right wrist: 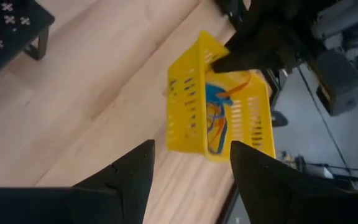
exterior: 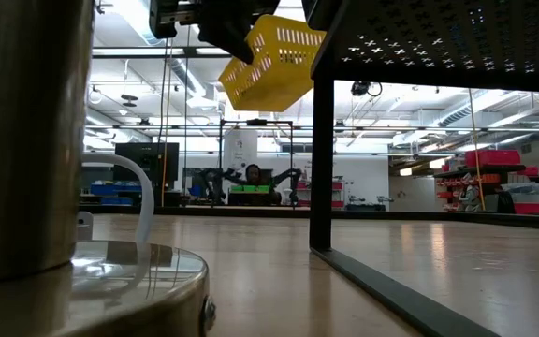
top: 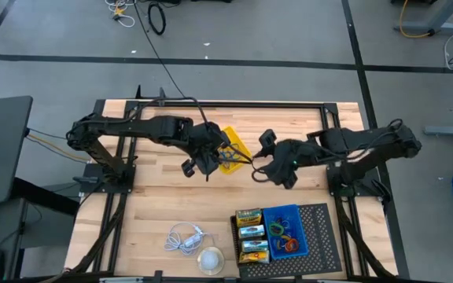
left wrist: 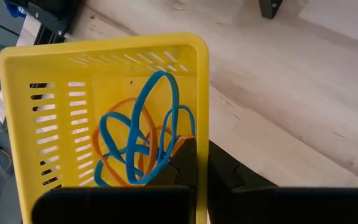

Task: Pick & Place Office Desk Supplies
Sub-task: Put the yellow basket filled with rubber bands on the shelf

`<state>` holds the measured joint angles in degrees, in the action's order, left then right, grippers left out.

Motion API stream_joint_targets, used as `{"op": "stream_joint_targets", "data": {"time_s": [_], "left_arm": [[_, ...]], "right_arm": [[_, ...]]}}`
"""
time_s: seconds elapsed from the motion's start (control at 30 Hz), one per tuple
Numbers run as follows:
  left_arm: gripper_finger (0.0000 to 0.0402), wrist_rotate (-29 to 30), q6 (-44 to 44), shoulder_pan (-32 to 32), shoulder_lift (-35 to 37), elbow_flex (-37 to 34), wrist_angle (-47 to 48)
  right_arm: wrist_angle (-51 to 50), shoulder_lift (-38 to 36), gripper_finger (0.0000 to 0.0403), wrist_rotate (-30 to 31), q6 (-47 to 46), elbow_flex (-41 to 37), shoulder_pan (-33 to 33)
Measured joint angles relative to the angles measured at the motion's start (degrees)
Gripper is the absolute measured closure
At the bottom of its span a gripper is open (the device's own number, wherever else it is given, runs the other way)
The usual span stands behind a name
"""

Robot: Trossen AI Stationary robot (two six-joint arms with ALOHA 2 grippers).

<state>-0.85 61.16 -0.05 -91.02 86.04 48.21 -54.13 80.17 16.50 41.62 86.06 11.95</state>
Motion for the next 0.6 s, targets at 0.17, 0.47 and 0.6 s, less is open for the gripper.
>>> {"op": "stream_joint_targets", "data": {"time_s": [0.17,0.47,0.6], "left_arm": [[0.0392,-0.30,1.04,0.00,0.00,0.00,-0.33],[0.0392,-0.32,1.85,0.02,-0.02,0.00,-0.35],[0.0392,-0.31,2.66,0.04,-0.04,0.00,-0.41]], "right_arm": [[1.14,3.06,0.0184,-3.64,2.60,0.00,-2.51],[3.46,6.81,0.0184,-5.13,6.74,0.00,-5.20],[4.07,6.96,0.0184,-6.35,6.89,0.00,-6.97]]}}
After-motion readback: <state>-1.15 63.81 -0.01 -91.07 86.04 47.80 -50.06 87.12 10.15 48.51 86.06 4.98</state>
